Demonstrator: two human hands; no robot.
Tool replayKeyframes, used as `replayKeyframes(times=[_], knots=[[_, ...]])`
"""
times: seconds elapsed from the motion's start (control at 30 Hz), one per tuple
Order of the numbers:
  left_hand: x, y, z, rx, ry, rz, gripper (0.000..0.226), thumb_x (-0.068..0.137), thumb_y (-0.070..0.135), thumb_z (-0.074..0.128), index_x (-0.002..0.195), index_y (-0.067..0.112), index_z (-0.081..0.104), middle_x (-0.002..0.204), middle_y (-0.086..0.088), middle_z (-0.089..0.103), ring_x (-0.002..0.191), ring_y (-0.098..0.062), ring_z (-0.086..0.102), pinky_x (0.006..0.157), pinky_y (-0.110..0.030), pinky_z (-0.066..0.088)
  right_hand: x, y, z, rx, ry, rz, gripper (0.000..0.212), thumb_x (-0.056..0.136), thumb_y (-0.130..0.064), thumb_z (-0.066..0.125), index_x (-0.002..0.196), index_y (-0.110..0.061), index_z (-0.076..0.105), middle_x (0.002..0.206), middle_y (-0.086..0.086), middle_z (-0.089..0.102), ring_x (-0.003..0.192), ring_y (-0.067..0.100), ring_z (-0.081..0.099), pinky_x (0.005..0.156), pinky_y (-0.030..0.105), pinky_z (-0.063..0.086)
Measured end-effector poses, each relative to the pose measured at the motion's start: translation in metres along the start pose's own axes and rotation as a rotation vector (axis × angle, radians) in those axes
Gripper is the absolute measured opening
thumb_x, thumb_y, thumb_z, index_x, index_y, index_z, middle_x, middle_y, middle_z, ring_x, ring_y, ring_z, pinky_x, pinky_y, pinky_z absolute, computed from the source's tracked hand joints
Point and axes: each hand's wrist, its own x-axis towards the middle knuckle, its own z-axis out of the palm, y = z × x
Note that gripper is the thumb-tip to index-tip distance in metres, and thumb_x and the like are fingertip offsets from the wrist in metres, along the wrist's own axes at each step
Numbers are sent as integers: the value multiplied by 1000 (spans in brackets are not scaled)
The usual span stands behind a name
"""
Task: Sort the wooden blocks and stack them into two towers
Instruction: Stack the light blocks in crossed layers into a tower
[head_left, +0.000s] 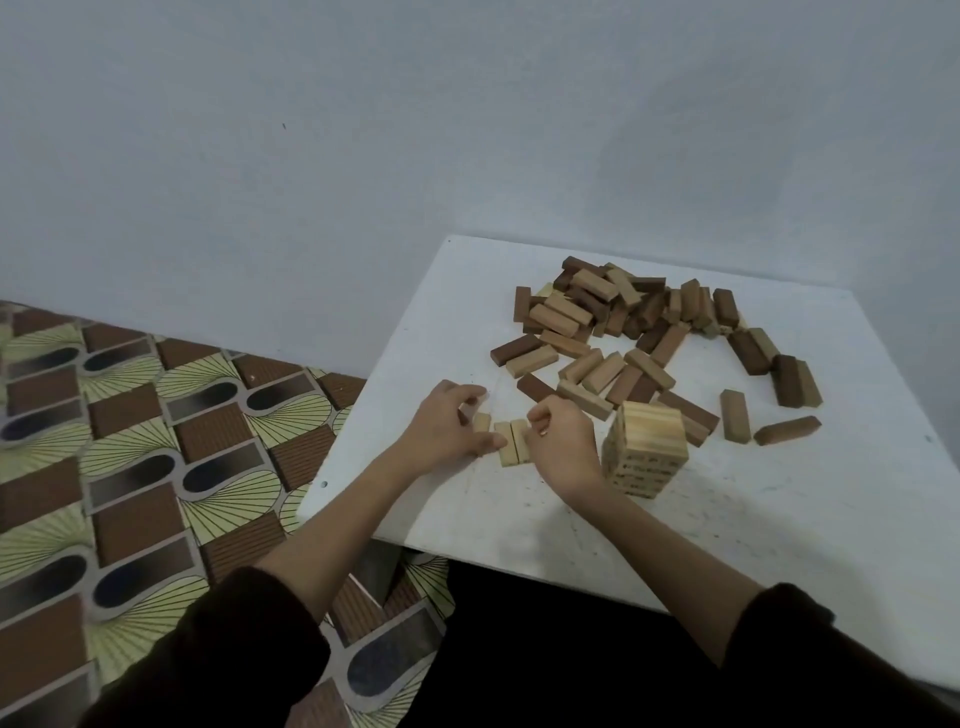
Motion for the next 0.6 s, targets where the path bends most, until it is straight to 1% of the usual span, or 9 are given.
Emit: replayKeyframes(times=[0.07,0.1,0.17,0.2,0.3,0.37,0.43,0.53,0.6], knots=[[-4,0,-3,20,-109,31,87,67,26,85,140,17,39,128,0,42,96,-13,51,79,-18,40,-2,2,0,20,-38,-38,33,86,-7,59,118,-15,55,113,-4,50,98,17,55,87,36,50],[-6,0,-3,24,-149,46,92,66,21,86,143,17,35,130,0,40,97,-13,49,79,-17,40,-4,3,0,37,-78,-51,45,83,-5,62,126,-17,51,119,-4,48,102,17,55,90,37,49],[-9,-2,-1,23,-189,75,99,64,12,86,145,15,29,132,-2,37,99,-14,47,74,-9,38,-7,4,1,44,-165,-84,64,76,-5,67,135,-19,43,130,-4,45,107,18,53,91,41,50],[-10,-2,1,24,-191,94,99,64,9,86,145,14,28,132,-2,36,100,-14,46,71,-7,38,-8,5,1,35,-192,-104,70,74,-7,69,137,-20,41,132,-3,44,108,18,52,91,42,49],[-10,-5,7,27,-157,140,97,64,8,85,144,14,30,131,-5,39,100,-16,46,74,-12,37,-10,7,2,33,-220,-141,75,72,-8,71,139,-21,39,133,-3,44,110,18,48,90,40,48],[-9,-6,10,15,-141,170,94,65,7,84,142,14,32,126,-5,44,89,-9,46,69,-8,38,-10,8,1,48,-235,-147,75,72,-6,72,138,-21,40,131,-2,46,109,18,48,86,37,50],[-9,-7,11,-6,-134,187,90,65,5,83,141,13,35,120,-3,49,80,-5,47,65,-4,38,-9,9,0,55,-237,-164,76,70,-3,74,137,-19,42,127,1,47,109,18,49,83,33,50],[-9,-10,12,-30,-114,202,85,65,5,83,138,14,39,111,2,53,75,-1,49,62,-3,37,-9,10,1,55,-228,-199,72,71,-5,74,136,-15,44,124,3,48,111,17,49,83,29,47],[-9,-13,12,-56,-116,200,83,66,4,82,137,15,40,107,4,54,73,4,50,63,-4,38,-8,10,3,49,-227,-214,68,73,-7,72,135,-16,45,121,3,49,110,17,49,82,29,47]])
